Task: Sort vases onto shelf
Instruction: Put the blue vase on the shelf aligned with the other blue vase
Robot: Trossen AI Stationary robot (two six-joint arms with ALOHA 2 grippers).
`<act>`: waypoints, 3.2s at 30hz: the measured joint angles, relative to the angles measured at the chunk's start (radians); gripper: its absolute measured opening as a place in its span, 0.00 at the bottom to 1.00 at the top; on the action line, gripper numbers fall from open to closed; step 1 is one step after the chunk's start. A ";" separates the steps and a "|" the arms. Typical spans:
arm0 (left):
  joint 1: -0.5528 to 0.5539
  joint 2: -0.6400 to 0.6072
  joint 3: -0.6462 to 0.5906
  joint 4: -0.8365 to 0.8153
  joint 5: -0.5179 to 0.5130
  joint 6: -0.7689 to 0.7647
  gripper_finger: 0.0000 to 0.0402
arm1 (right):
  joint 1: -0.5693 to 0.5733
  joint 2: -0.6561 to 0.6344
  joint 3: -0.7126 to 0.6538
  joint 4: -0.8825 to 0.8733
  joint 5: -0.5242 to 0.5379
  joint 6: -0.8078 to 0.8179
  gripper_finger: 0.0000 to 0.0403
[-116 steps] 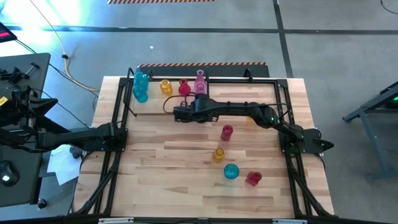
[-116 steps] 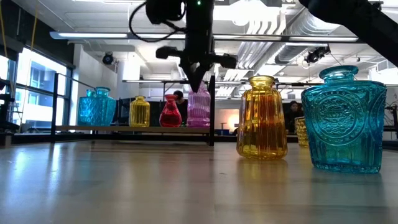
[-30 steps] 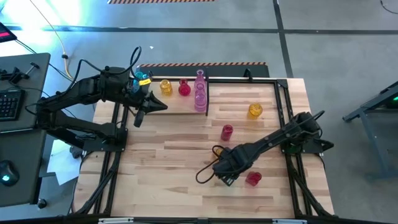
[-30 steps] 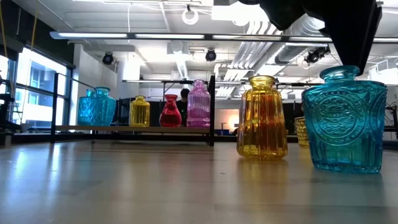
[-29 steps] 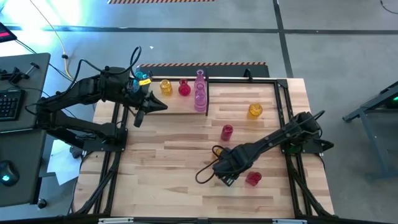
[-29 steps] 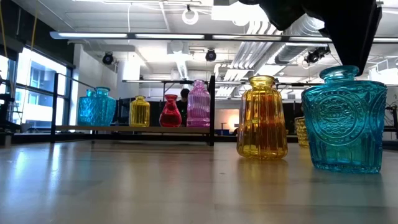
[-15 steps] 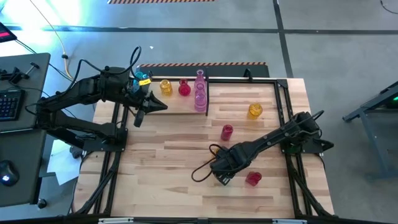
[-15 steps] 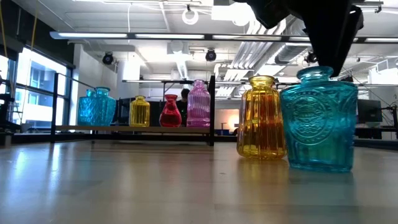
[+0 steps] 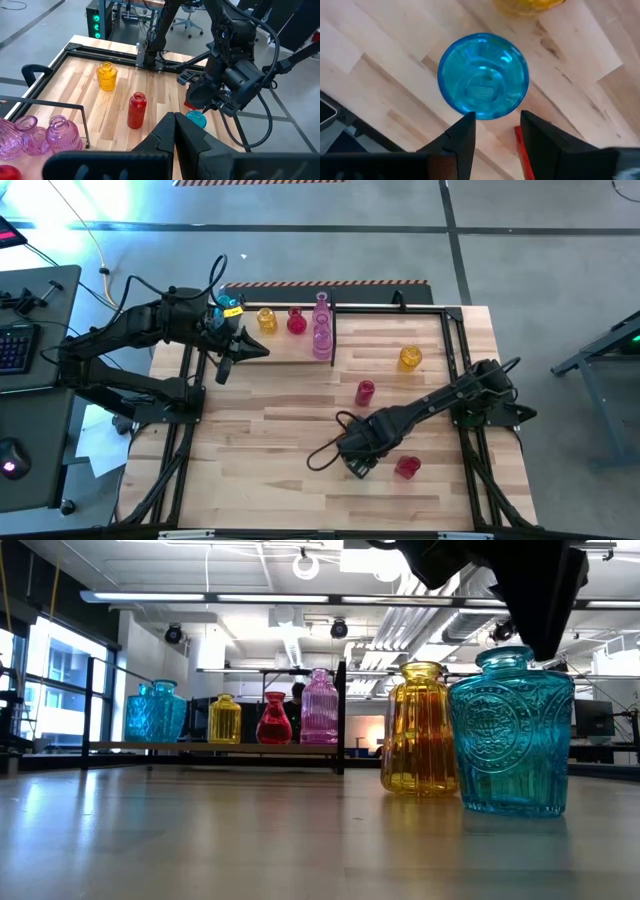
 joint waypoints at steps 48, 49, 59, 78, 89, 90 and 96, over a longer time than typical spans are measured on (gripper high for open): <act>0.000 0.000 0.000 -0.018 0.000 0.000 0.00 | -0.023 0.046 0.002 0.026 0.005 -0.062 0.35; 0.000 0.000 0.000 -0.019 0.000 0.000 0.00 | -0.023 0.046 0.002 0.027 0.004 -0.057 0.35; 0.000 0.000 0.000 -0.019 0.000 0.005 0.00 | -0.020 0.052 0.002 0.026 -0.011 -0.062 0.33; 0.000 -0.040 0.000 0.000 -0.034 0.034 0.00 | -0.019 0.058 0.088 -0.004 -0.061 -0.107 0.02; 0.002 -0.094 0.000 -0.003 -0.120 0.042 0.00 | -0.161 0.056 0.423 -0.012 0.149 -0.336 0.01; 0.001 -0.099 0.000 -0.003 -0.129 0.042 0.00 | -0.188 0.055 0.447 -0.004 0.162 -0.375 0.01; 0.002 -0.119 0.000 -0.037 -0.171 0.026 0.00 | -0.359 0.055 0.542 0.097 0.165 -0.626 0.00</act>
